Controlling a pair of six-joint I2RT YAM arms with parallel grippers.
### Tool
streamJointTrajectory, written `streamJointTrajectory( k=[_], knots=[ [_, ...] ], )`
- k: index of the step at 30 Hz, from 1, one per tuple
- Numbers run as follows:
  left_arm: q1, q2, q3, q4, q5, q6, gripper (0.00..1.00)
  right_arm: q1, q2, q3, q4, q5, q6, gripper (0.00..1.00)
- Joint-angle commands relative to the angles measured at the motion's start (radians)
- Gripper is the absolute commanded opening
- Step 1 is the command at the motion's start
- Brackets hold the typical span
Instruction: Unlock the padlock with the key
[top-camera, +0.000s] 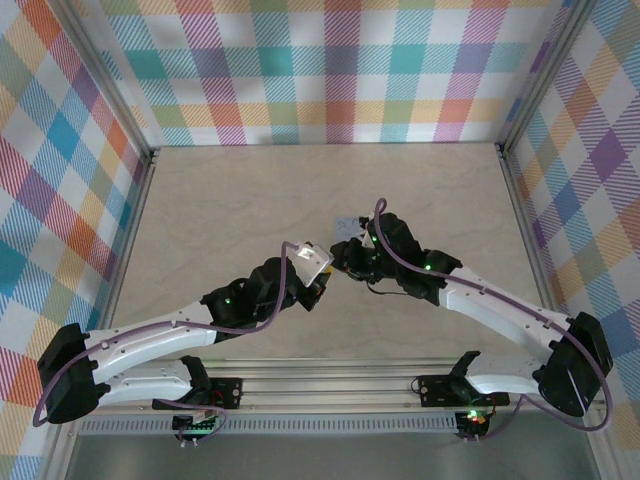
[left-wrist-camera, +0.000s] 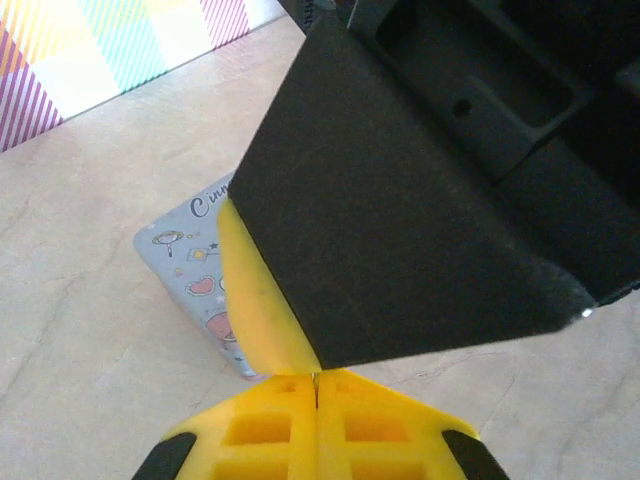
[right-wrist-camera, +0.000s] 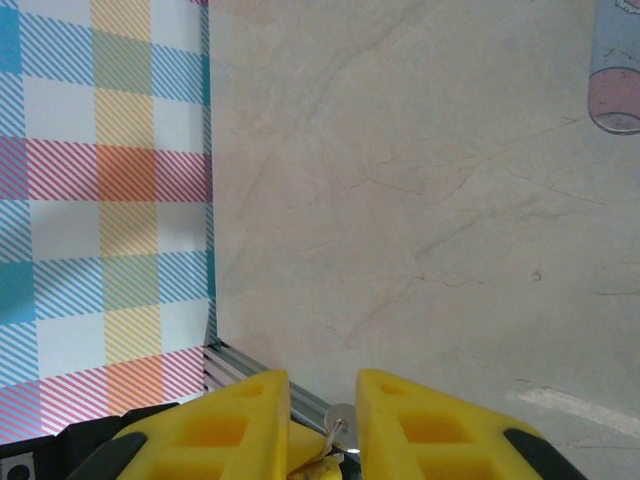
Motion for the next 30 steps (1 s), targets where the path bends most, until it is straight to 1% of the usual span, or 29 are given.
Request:
streamJointTrajectory(
  k=[1,5,8,11,13,15,19,20,21,22,25,26,28,30],
  knots=[
    [-0.011,-0.014,-0.007,0.047,-0.011,0.007,0.00,0.003,0.013,0.027,0.019,0.015,0.002,0.20],
    [-0.011,-0.010,-0.009,0.044,-0.016,0.008,0.00,0.003,0.022,0.033,0.025,0.009,-0.013,0.00],
    [-0.011,-0.013,-0.014,0.045,0.010,0.015,0.00,0.003,0.016,0.031,0.036,0.005,-0.069,0.00],
    [-0.011,-0.026,-0.021,0.039,0.051,0.013,0.00,0.003,-0.006,0.034,0.038,0.006,-0.194,0.00],
    [-0.007,-0.034,-0.015,0.008,0.082,-0.004,0.09,0.002,-0.018,0.057,-0.008,0.017,-0.306,0.00],
    [0.004,-0.045,-0.001,-0.039,0.141,-0.029,0.17,0.000,-0.023,0.095,-0.075,0.016,-0.444,0.00],
    [0.042,-0.101,-0.009,-0.067,0.254,-0.109,0.33,-0.018,-0.030,0.147,-0.170,-0.040,-0.720,0.00],
    [0.056,-0.121,-0.019,-0.061,0.284,-0.130,0.49,-0.026,-0.035,0.152,-0.183,-0.061,-0.769,0.00],
    [0.076,-0.145,-0.032,-0.055,0.318,-0.163,0.60,-0.035,-0.041,0.156,-0.195,-0.083,-0.818,0.00],
    [0.098,-0.165,-0.043,-0.048,0.356,-0.191,0.64,-0.046,-0.048,0.157,-0.203,-0.111,-0.865,0.00],
    [0.179,-0.222,-0.073,-0.021,0.485,-0.279,0.66,-0.081,-0.063,0.159,-0.214,-0.228,-0.967,0.00],
    [0.210,-0.229,-0.080,-0.008,0.542,-0.309,0.64,-0.092,-0.066,0.160,-0.216,-0.266,-0.987,0.00],
    [0.281,-0.225,-0.086,0.044,0.690,-0.387,0.59,-0.114,-0.073,0.158,-0.211,-0.354,-1.017,0.00],
    [0.328,-0.203,-0.090,0.114,0.806,-0.459,0.55,-0.137,-0.081,0.152,-0.196,-0.431,-1.026,0.00]
  ],
)
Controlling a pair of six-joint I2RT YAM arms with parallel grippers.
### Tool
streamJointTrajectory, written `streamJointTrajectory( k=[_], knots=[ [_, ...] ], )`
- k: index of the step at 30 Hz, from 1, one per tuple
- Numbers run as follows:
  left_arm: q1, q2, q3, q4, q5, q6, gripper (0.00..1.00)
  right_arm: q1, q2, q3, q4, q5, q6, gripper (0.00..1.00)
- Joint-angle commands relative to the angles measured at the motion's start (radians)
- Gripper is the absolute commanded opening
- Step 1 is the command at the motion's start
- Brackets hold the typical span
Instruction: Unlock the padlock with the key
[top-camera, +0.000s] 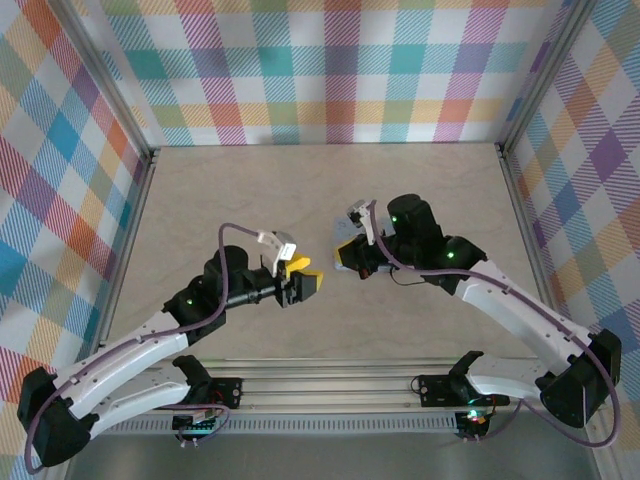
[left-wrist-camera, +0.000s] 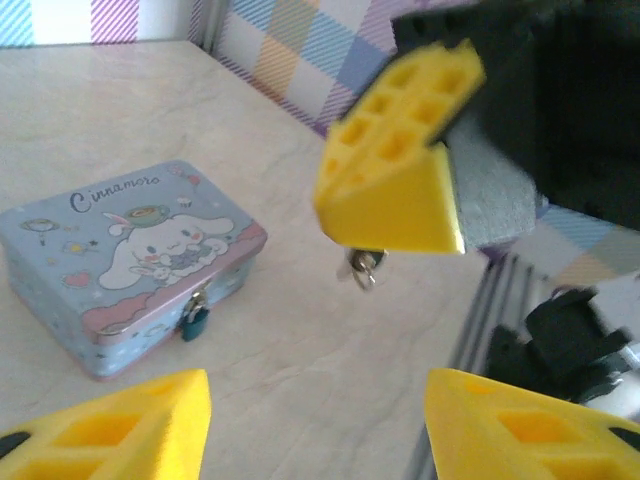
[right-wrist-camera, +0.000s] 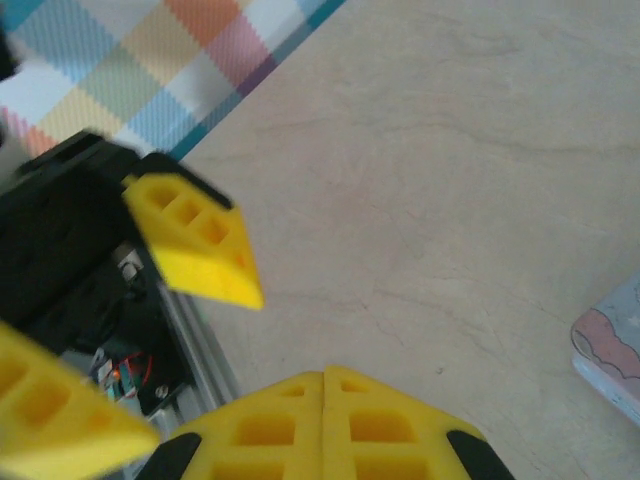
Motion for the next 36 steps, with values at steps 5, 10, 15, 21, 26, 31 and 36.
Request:
streamJointTrajectory(
  k=[5,10,15,21,26,31,36],
  knots=[
    [0.067,0.075,-0.044,0.351,0.359,-0.293,0.50,-0.085,-0.048,-0.032,0.122,-0.301,-0.016,0.00],
    [0.068,0.147,-0.083,0.578,0.369,-0.412,0.45,-0.118,-0.068,-0.092,0.263,-0.356,0.109,0.00],
    [0.066,0.183,-0.098,0.708,0.359,-0.477,0.42,-0.121,-0.074,-0.112,0.304,-0.365,0.142,0.00],
    [0.066,0.190,-0.100,0.731,0.351,-0.488,0.37,-0.121,-0.072,-0.123,0.352,-0.375,0.183,0.00],
    [0.066,0.204,-0.108,0.778,0.337,-0.512,0.36,-0.121,-0.066,-0.128,0.380,-0.389,0.209,0.00],
    [0.062,0.226,-0.098,0.795,0.331,-0.521,0.38,-0.121,-0.066,-0.136,0.407,-0.393,0.231,0.00],
    [0.056,0.253,-0.095,0.833,0.323,-0.537,0.39,-0.120,-0.066,-0.143,0.435,-0.398,0.256,0.00]
  ],
)
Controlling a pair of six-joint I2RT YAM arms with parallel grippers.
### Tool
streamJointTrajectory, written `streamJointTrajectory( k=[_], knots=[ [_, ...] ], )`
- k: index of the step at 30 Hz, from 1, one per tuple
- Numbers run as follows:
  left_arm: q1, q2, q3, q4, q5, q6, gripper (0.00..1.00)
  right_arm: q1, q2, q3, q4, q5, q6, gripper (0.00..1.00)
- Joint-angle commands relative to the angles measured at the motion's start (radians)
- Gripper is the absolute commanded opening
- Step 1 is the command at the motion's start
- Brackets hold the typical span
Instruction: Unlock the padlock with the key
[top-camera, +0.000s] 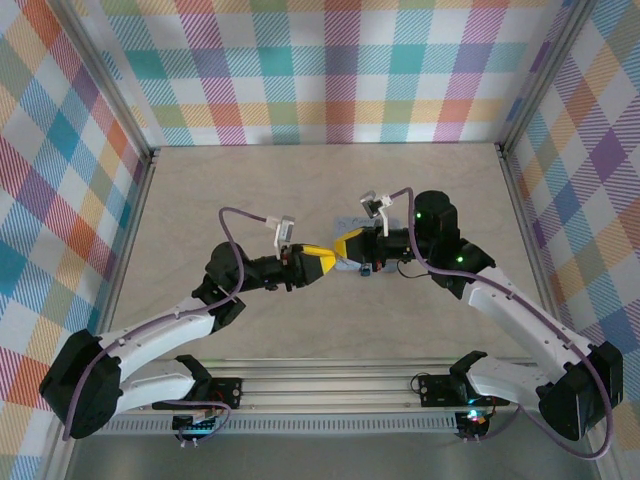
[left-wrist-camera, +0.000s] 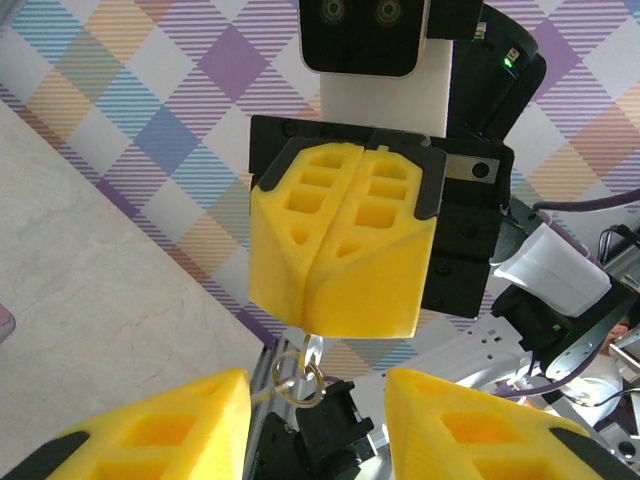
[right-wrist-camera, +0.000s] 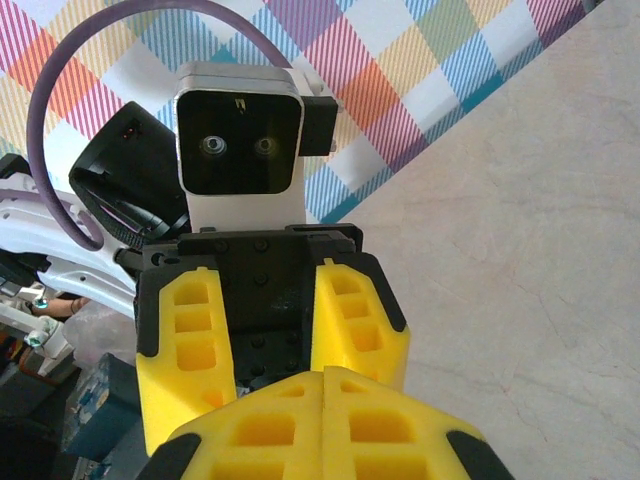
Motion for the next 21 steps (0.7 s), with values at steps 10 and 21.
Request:
streamJointTrajectory(
  k=[10,21],
  knots=[
    [-0.020,0.036,0.020,0.101,-0.010,-0.020,0.31,-0.003,-0.018,-0.019,0.073,-0.029,0.042,0.00],
    [-0.041,0.040,0.033,0.084,-0.020,0.004,0.22,-0.004,-0.016,-0.023,0.075,-0.032,0.049,0.00]
  ],
)
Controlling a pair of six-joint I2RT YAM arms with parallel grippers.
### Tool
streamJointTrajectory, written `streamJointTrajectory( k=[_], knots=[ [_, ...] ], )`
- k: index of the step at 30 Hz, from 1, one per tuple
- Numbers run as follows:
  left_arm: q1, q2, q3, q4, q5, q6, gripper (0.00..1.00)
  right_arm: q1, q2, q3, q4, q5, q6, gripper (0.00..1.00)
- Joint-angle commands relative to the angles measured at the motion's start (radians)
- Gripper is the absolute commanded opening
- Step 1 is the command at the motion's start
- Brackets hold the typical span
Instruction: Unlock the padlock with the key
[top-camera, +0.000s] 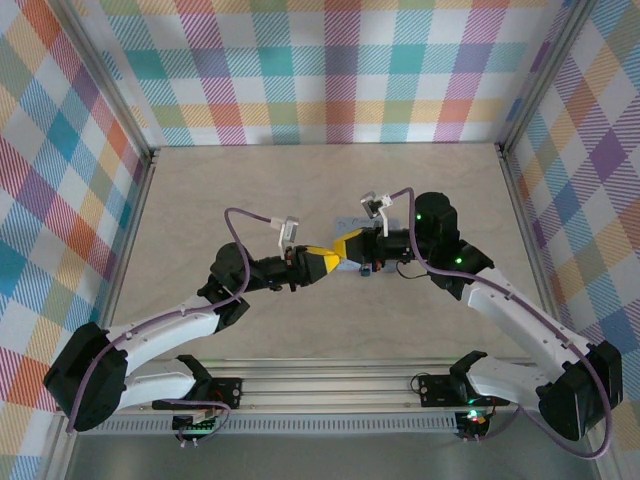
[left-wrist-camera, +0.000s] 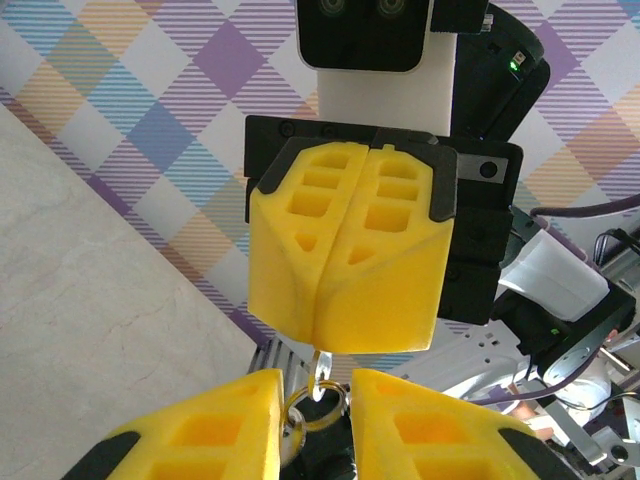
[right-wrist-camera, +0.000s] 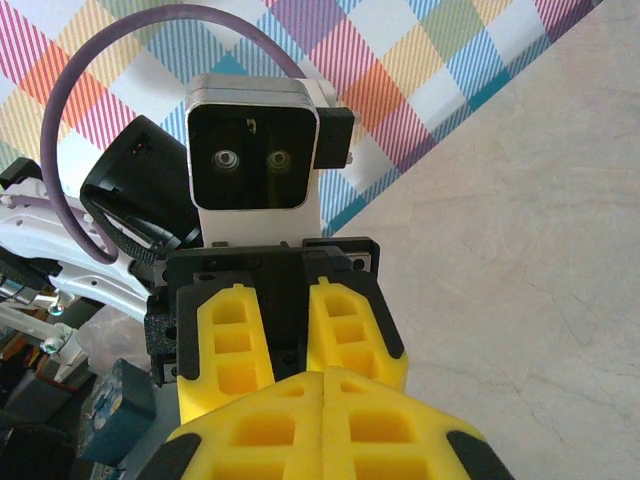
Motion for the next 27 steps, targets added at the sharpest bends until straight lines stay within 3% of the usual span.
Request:
streamJointTrajectory(
  k=[1,7,15,27],
  knots=[
    [-0.012,0.003,0.033,0.036,-0.010,0.025,0.20,-0.003,-0.015,-0.006,0.040,-0.026,0.007,0.00],
    [-0.016,0.007,0.046,0.023,-0.011,0.032,0.16,-0.003,-0.012,-0.011,0.042,-0.033,0.010,0.00],
    [-0.017,0.023,0.056,0.008,-0.014,0.042,0.00,-0.003,-0.009,-0.012,0.047,-0.040,0.012,0.00],
    [-0.017,0.004,0.044,-0.036,-0.038,0.070,0.00,-0.002,-0.016,-0.012,0.038,-0.025,0.011,0.00]
  ],
)
